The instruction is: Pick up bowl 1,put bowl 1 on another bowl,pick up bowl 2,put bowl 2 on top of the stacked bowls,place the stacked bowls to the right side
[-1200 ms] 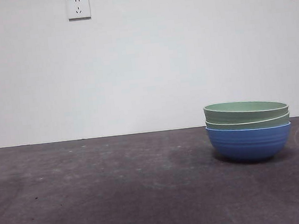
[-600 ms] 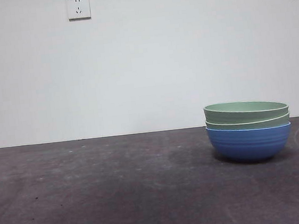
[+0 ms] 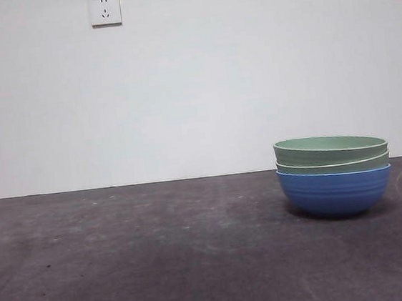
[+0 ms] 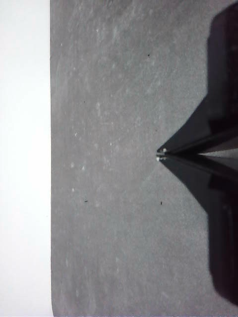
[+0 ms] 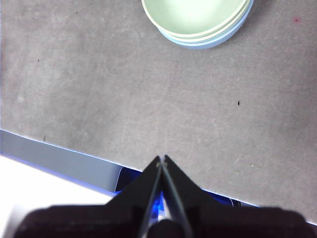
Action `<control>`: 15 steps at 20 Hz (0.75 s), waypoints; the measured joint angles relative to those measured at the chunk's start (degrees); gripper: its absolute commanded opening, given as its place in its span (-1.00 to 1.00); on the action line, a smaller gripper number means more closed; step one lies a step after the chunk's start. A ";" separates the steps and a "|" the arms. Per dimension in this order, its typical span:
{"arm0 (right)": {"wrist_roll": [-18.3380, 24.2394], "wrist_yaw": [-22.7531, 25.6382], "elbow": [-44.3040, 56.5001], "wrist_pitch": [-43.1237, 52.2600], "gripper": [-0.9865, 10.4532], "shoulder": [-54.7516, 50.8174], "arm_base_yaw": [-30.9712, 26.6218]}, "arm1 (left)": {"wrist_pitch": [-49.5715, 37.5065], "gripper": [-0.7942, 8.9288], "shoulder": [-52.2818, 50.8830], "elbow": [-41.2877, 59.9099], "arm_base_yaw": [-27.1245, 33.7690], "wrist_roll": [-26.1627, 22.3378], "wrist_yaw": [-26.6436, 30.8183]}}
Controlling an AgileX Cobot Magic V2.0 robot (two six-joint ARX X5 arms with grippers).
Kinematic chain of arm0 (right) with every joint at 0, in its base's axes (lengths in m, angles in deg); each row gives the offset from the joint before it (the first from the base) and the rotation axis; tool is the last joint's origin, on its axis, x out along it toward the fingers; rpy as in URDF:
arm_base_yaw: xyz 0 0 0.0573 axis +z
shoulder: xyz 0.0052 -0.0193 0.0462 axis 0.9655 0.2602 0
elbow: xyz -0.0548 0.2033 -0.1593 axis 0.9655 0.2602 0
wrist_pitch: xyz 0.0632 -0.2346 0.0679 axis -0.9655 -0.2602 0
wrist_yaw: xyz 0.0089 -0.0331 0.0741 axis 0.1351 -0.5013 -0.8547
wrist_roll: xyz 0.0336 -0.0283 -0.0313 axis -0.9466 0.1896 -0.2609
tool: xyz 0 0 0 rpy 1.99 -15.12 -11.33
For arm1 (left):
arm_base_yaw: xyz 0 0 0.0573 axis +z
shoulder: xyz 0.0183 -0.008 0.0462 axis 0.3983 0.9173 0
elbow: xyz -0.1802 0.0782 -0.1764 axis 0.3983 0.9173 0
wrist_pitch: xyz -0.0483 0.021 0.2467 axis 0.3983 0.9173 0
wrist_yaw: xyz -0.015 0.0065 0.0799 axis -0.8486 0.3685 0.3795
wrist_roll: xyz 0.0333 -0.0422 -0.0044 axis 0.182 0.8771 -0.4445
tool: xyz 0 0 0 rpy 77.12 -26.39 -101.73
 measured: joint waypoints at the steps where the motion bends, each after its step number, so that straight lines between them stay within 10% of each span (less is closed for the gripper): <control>1: 0.00 0.00 0.00 0.00 -0.82 0.00 0.00 | 0.00 -0.84 0.00 -0.02 0.00 0.24 0.00; 15: 0.66 5.81 0.00 2.27 -0.82 -2.14 -2.10 | 0.00 -0.84 0.00 0.00 0.00 0.42 0.00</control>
